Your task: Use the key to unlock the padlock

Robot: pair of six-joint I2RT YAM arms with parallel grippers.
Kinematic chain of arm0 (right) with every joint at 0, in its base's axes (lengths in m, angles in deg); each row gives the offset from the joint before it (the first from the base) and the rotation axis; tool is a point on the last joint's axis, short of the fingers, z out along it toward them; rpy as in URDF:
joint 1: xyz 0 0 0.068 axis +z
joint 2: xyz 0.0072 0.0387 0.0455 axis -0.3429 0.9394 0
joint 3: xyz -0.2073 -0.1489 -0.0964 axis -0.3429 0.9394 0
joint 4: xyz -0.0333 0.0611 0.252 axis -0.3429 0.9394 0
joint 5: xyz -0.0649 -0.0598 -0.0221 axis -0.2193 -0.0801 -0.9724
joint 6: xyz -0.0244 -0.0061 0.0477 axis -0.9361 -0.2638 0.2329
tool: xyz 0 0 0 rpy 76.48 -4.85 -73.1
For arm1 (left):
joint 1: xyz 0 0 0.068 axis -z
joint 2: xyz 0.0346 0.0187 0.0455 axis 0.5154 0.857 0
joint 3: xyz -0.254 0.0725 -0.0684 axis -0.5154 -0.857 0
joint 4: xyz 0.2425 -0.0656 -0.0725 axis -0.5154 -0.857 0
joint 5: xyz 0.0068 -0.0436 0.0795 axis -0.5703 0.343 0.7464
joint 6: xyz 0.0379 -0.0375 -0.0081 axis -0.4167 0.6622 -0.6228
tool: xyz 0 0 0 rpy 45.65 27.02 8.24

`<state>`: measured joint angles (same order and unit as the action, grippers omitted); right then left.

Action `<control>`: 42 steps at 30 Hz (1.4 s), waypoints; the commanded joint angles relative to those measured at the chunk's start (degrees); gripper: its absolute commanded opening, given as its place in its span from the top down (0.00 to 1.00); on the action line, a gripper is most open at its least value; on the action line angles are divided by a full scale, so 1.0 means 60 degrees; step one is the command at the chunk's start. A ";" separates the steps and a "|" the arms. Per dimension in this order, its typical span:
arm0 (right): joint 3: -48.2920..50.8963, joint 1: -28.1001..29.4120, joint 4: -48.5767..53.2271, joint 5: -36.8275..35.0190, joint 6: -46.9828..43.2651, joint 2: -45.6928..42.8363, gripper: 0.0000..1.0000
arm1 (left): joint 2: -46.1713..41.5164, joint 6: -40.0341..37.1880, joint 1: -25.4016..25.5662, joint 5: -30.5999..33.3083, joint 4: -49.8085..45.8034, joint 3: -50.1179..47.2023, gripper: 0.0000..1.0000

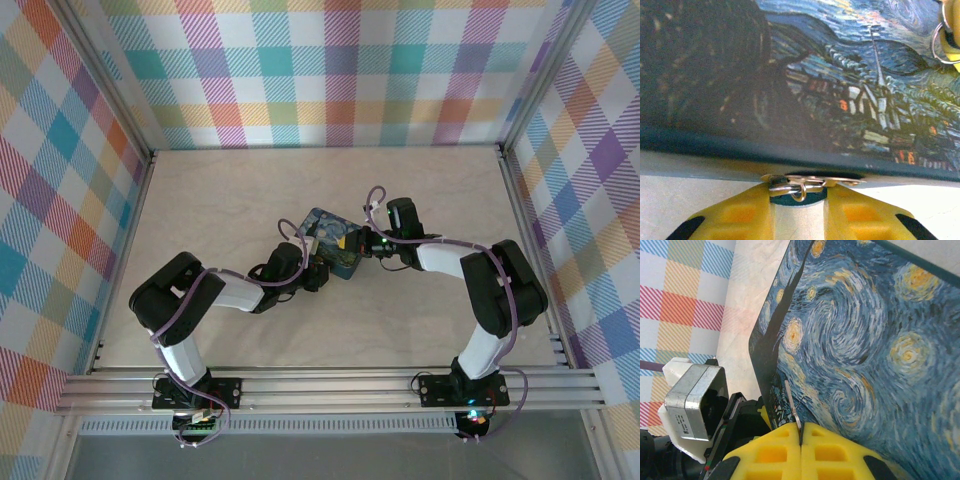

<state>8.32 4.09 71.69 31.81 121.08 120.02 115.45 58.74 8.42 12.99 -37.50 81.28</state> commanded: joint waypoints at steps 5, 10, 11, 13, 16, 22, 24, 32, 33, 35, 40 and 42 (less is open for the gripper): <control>-0.0140 0.0139 0.1030 -0.0303 -0.0494 -0.0582 1.00 | -0.0371 0.0347 -0.0013 -0.0480 -0.0211 0.0186 0.77; -0.0270 0.0137 0.1905 -0.1112 -0.1234 -0.1673 1.00 | -0.0997 0.1055 0.0058 -0.0543 -0.0850 0.0196 0.77; -0.0191 0.0137 0.1992 -0.1238 -0.1330 -0.1873 1.00 | -0.1109 0.1234 0.0073 -0.0624 -0.0962 0.0223 0.77; 0.0090 0.0137 0.2077 -0.1493 -0.1526 -0.2397 1.00 | -0.1294 0.1711 0.0091 -0.0756 -0.1443 0.0407 0.78; 0.0629 0.0179 0.1957 -0.1602 -0.1789 -0.3060 1.00 | -0.1526 0.2154 0.0148 -0.1007 -0.2065 0.0685 0.79; 0.2027 0.0617 0.1564 -0.2215 -0.2161 -0.4481 1.00 | -0.1985 0.2998 0.0165 -0.1402 -0.3018 0.1068 0.82; 0.2478 0.0852 0.1377 -0.2442 -0.2207 -0.4841 1.00 | -0.2102 0.3146 0.0165 -0.1538 -0.3172 0.1133 0.82; 0.3709 0.1966 0.0526 -0.3469 -0.2173 -0.5419 1.00 | -0.2089 0.4014 0.0172 -0.1797 -0.4377 0.1818 0.85; 0.3811 0.2080 0.0354 -0.3574 -0.2154 -0.5384 1.00 | -0.2064 0.4148 0.0179 -0.1821 -0.4438 0.1882 0.86; 0.3970 0.2250 0.0022 -0.3750 -0.2082 -0.5260 1.00 | -0.2048 0.4400 0.0178 -0.1852 -0.4419 0.1923 0.86; 0.4218 0.2496 -0.0561 -0.3920 -0.2036 -0.4847 1.00 | -0.1997 0.4817 0.0179 -0.1918 -0.4500 0.2054 0.87; 0.4272 0.2539 -0.0704 -0.3978 -0.2036 -0.4715 1.00 | -0.2004 0.4852 0.0172 -0.1917 -0.4626 0.2094 0.87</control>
<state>33.26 18.69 72.06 9.45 109.11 90.84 104.33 85.95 9.07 2.87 -64.78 91.92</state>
